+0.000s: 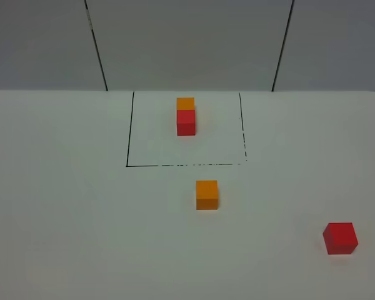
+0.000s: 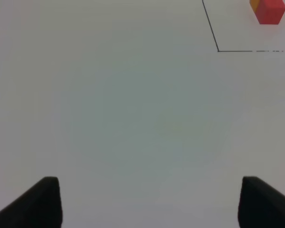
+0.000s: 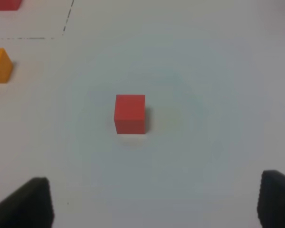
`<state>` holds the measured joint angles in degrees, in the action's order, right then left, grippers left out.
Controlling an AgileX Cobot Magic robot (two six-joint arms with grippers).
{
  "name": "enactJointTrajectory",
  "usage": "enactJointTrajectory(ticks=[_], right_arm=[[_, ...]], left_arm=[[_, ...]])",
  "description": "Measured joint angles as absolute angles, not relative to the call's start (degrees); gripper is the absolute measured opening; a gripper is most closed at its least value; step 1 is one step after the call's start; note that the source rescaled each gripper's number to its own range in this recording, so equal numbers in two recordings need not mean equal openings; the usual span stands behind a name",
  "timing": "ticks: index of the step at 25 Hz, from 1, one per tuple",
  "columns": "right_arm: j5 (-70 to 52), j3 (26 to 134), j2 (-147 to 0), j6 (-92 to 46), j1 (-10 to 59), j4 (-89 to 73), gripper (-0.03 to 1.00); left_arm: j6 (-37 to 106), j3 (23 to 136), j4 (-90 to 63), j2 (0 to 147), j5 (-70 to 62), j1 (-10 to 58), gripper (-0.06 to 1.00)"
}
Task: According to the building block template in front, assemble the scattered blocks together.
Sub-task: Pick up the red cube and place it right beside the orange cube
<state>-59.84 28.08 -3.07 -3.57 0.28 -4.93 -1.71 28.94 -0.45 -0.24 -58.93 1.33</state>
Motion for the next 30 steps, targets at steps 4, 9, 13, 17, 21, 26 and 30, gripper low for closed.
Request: enactJointTrajectory(ticks=[4,9,13,17,21,26,30], right_arm=[[-59.8,28.1,-3.1,-3.6,0.3,-4.9,0.73],[-59.8,28.1,-3.1,-3.6,0.3,-4.9,0.73],[-59.8,28.1,-3.1,-3.6,0.3,-4.9,0.73],[-59.8,28.1,-3.1,-3.6,0.3,-4.9,0.73],[-59.8,28.1,-3.1,-3.6,0.3,-4.9,0.73],[-59.8,28.1,-3.1,-3.6,0.3,-4.9,0.73],[-59.8,28.1,-3.1,-3.6,0.3,-4.9,0.73]], left_arm=[[-1.7,28.9,-0.5,-0.2,-58.9,1.3,0.72],[-1.7,28.9,-0.5,-0.2,-58.9,1.3,0.72],[-1.7,28.9,-0.5,-0.2,-58.9,1.3,0.72],[-1.7,28.9,-0.5,-0.2,-58.9,1.3,0.72],[-1.7,28.9,-0.5,-0.2,-58.9,1.3,0.72],[-1.7,28.9,-0.5,-0.2,-58.9,1.3,0.72],[-1.7,28.9,-0.5,-0.2,-58.9,1.3,0.72]])
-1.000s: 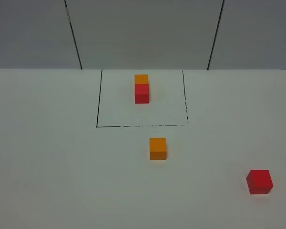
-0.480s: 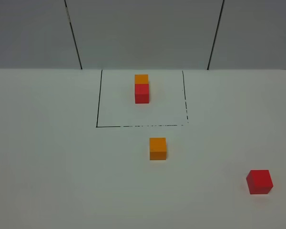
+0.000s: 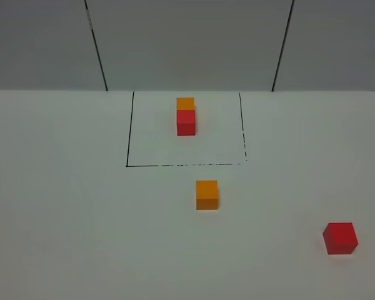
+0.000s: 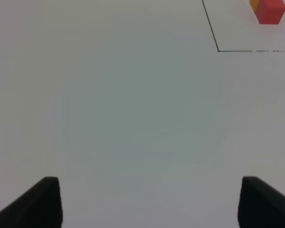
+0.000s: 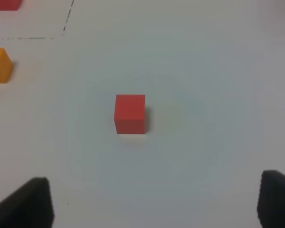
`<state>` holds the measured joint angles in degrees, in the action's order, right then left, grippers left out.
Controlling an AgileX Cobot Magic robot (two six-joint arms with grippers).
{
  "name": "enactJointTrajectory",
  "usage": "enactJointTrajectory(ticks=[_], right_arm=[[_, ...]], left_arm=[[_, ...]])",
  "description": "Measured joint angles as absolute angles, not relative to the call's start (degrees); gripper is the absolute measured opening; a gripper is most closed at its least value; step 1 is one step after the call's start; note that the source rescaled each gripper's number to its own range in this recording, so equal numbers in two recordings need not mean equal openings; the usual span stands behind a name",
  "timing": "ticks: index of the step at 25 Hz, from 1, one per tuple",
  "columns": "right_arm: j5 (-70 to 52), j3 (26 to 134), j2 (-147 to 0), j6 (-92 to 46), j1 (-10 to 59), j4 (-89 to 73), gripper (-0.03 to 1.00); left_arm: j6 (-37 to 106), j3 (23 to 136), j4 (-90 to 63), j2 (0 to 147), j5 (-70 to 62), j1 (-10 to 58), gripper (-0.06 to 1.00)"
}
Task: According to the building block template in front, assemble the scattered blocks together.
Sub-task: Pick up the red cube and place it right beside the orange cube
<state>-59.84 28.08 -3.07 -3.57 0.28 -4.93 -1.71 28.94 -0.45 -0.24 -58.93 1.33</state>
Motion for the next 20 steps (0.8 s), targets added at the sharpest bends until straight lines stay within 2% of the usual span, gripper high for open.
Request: enactJointTrajectory(ticks=[15,20], right_arm=[[-59.7,28.1,-3.1,-3.6,0.3,-5.9,0.74],[-56.5,30.5,-9.6,-4.3,0.3,-8.0,0.86]], left_arm=[[-1.7,28.9,-0.5,-0.2,-58.9,1.3,0.71],[-1.7,28.9,-0.5,-0.2,-58.9,1.3,0.71]])
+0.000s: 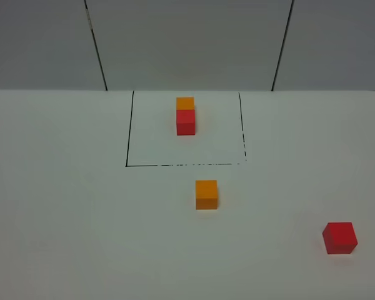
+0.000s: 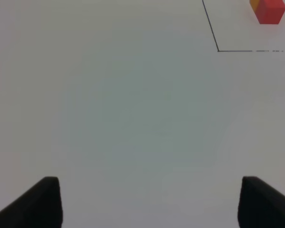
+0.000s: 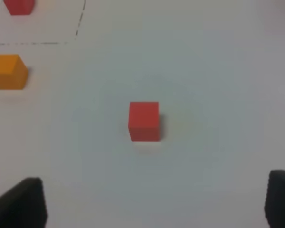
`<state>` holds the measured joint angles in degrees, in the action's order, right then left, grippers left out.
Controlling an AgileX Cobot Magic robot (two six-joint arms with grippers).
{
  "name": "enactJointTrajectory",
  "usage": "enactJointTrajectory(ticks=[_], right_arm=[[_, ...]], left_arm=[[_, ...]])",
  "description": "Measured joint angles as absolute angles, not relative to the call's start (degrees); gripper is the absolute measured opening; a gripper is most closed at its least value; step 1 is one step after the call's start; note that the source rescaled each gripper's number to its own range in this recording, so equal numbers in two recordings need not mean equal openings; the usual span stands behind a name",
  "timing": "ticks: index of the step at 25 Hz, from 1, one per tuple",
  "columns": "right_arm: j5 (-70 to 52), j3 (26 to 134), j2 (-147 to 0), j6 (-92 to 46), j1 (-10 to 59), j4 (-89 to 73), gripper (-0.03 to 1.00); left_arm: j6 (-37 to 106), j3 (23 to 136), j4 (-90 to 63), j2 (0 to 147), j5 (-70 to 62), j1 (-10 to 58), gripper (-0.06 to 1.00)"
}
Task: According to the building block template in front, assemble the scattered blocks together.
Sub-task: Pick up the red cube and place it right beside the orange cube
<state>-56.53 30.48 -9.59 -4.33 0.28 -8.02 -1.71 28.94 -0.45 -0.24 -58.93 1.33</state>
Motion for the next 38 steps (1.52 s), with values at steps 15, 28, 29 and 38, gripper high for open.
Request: enactJointTrajectory(ticks=[15,28,29,38], right_arm=[[-46.0,46.0,-68.6,-8.9,0.3,-13.4,0.93],[-39.8,50.2,-92.9,-3.6,1.8,-12.0,0.93],[-39.3,50.3,-93.7,-3.1,2.7,-11.7,0.93],[-36.6,50.3,-97.8,-0.7,5.6,-10.5,0.93]], left_arm=[[-1.7,28.9,-0.5,-0.2,-59.0,1.3,0.71],[-1.7,28.9,-0.5,-0.2,-59.0,1.3,0.71],[-1.7,28.9,-0.5,-0.2,-59.0,1.3,0.71],[-1.7,28.9,-0.5,-0.2,-59.0,1.3,0.71]])
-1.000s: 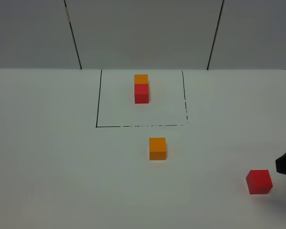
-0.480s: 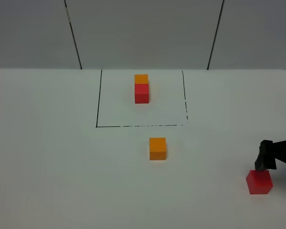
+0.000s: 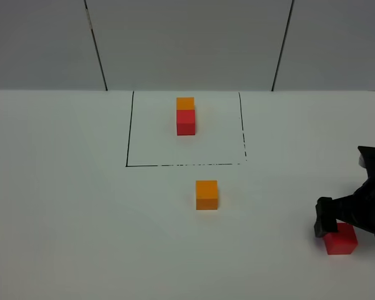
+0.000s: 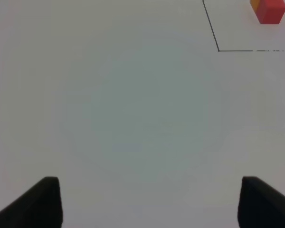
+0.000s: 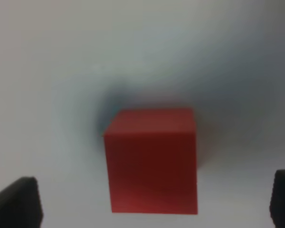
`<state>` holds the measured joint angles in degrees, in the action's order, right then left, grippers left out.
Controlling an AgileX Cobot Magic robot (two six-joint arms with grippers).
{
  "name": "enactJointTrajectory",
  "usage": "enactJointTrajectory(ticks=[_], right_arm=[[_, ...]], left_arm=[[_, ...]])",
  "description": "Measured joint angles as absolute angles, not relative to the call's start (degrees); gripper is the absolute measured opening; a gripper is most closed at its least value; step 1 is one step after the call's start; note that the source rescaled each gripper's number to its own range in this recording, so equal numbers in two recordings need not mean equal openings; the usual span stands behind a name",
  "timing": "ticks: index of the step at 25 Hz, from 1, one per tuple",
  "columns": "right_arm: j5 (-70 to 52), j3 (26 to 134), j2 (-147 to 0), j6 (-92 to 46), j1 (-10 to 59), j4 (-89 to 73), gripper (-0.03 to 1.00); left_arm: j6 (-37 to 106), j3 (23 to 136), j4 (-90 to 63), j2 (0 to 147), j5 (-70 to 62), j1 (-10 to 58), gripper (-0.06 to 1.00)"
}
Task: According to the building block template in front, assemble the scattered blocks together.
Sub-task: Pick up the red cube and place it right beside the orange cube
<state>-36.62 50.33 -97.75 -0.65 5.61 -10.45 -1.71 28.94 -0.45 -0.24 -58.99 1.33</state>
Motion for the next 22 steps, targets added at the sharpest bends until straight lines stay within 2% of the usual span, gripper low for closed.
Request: enactJointTrajectory(ticks=[22], right_arm=[[-33.3,50.5,-105.9,0.0,7.8,-7.8,0.94]], left_arm=[[-1.7,28.9,-0.5,-0.2,-59.0,1.3,0.71]])
